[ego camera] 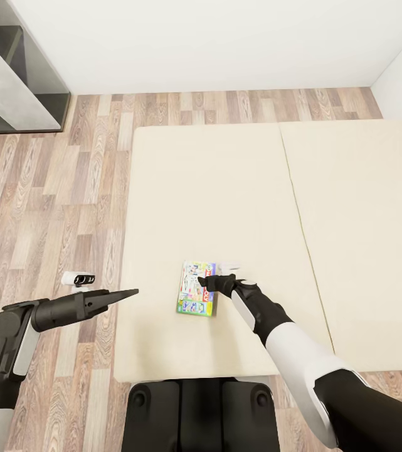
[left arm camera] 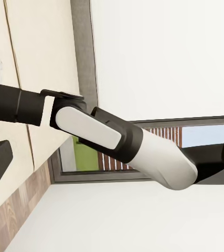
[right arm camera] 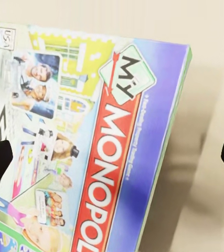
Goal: Put all the toys in the child's room - the three board games (two on the bed and one on the table), the two jigsaw puzzles on the table, and the tennis ball on the table - inside the toy box on the table in the child's room.
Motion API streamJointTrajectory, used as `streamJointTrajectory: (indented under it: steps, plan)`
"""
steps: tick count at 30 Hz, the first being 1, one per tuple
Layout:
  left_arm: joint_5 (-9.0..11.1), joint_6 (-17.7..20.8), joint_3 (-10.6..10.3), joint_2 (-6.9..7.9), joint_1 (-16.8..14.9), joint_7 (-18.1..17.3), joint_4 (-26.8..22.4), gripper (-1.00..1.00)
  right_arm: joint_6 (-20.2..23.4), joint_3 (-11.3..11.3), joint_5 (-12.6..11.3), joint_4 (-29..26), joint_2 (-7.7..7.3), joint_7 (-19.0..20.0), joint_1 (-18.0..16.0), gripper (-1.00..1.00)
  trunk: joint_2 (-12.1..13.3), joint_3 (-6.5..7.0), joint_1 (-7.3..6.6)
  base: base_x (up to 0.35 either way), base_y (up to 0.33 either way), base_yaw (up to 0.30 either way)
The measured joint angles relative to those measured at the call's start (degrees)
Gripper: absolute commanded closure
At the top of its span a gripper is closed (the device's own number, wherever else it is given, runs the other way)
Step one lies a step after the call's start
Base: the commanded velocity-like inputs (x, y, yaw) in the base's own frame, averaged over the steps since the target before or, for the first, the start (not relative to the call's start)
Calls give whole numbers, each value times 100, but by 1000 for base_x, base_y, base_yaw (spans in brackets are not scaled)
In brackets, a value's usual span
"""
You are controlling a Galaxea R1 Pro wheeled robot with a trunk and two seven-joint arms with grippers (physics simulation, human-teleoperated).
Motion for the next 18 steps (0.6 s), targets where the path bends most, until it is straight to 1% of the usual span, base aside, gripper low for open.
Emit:
streamJointTrajectory:
  steps: [18]
  plan:
    - [6, 0, 0, 0, 0, 0, 5, -100, -1, 7, 9, 0, 0, 0, 0, -100, 0, 0, 0, 0, 20, 0]
